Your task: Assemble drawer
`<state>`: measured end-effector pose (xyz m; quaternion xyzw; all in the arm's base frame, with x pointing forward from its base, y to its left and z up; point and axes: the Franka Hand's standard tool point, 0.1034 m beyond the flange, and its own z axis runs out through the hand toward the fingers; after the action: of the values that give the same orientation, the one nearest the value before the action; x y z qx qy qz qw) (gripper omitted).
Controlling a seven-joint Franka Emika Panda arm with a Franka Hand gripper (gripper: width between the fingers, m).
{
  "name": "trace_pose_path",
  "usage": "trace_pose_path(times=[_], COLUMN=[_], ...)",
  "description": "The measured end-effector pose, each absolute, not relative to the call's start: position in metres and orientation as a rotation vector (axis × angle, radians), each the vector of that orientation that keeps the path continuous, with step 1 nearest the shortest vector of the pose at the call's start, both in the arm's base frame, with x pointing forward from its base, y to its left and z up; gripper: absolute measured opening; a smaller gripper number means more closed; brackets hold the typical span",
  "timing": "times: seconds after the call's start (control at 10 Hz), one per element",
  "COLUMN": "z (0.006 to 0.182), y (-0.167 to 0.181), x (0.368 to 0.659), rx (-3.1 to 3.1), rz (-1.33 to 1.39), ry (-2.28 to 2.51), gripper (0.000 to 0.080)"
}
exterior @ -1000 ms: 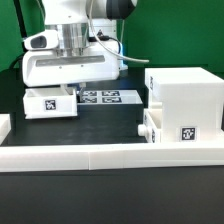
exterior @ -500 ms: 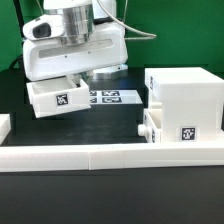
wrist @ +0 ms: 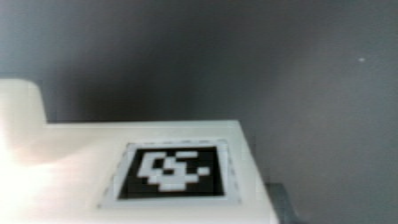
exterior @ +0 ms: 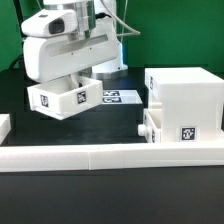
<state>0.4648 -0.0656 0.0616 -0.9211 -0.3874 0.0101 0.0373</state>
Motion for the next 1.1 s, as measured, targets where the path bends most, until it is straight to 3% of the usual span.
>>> trace_pose_path(times=[0.7, 1.1], z=[0.061, 0.064], y=[-0.070, -0.073], x=[0.472, 0.492], rx=[-2.350, -2.016], rz=[0.023, 0.029], ry=[-2.000, -2.367], gripper=[0.0043, 0.0043])
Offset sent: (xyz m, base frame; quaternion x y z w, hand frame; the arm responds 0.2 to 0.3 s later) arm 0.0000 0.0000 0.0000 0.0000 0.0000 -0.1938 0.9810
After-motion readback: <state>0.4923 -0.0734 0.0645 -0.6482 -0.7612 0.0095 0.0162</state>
